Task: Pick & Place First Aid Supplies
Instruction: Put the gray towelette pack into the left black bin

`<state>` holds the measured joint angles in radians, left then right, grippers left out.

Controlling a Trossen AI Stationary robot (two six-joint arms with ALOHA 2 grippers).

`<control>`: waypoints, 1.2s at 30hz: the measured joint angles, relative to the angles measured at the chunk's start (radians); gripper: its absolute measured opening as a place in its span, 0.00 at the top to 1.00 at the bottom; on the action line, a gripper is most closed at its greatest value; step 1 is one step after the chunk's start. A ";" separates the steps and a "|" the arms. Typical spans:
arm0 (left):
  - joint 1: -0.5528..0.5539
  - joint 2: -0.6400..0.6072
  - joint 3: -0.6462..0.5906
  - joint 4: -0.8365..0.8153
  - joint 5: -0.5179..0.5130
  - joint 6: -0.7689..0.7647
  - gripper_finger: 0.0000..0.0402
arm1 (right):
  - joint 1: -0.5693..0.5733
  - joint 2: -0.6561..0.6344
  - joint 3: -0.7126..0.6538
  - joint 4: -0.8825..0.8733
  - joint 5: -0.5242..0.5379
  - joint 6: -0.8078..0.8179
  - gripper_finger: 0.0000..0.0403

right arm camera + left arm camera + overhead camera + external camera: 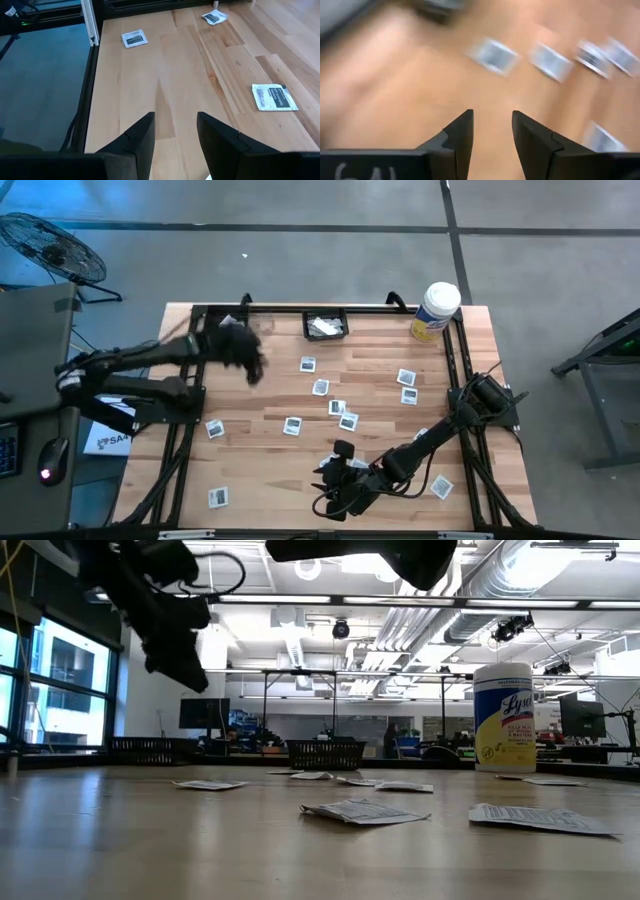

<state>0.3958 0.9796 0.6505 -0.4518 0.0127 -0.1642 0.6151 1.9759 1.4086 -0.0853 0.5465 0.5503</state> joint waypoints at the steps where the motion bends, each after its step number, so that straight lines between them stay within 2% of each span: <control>1: -0.069 -0.003 -0.035 0.040 0.004 -0.012 0.67 | 0.000 0.000 0.000 0.000 0.000 0.000 0.65; 4: -0.254 0.010 -0.137 0.189 0.007 -0.102 0.67 | 0.000 0.000 0.000 0.000 0.000 0.010 0.65; 7: -0.390 0.065 -0.221 0.398 -0.003 -0.159 0.66 | 0.000 0.000 0.000 0.001 0.002 0.010 0.65; 13: -0.536 0.238 -0.277 0.710 -0.078 -0.136 0.56 | -0.001 0.000 0.000 0.009 0.005 0.009 0.65; 18: -0.554 0.403 -0.277 0.862 -0.110 -0.107 0.50 | 0.000 0.000 0.000 0.011 0.002 0.009 0.65; 25: -0.555 0.571 -0.278 0.965 -0.119 -0.078 0.55 | 0.000 0.000 0.000 0.010 0.000 0.007 0.65; 36: -0.554 0.608 -0.277 0.999 -0.156 -0.076 0.67 | 0.000 0.000 0.000 0.008 0.002 -0.001 0.65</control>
<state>-0.1581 1.5871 0.3731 0.5468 -0.1436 -0.2401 0.6147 1.9759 1.4086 -0.0773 0.5484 0.5495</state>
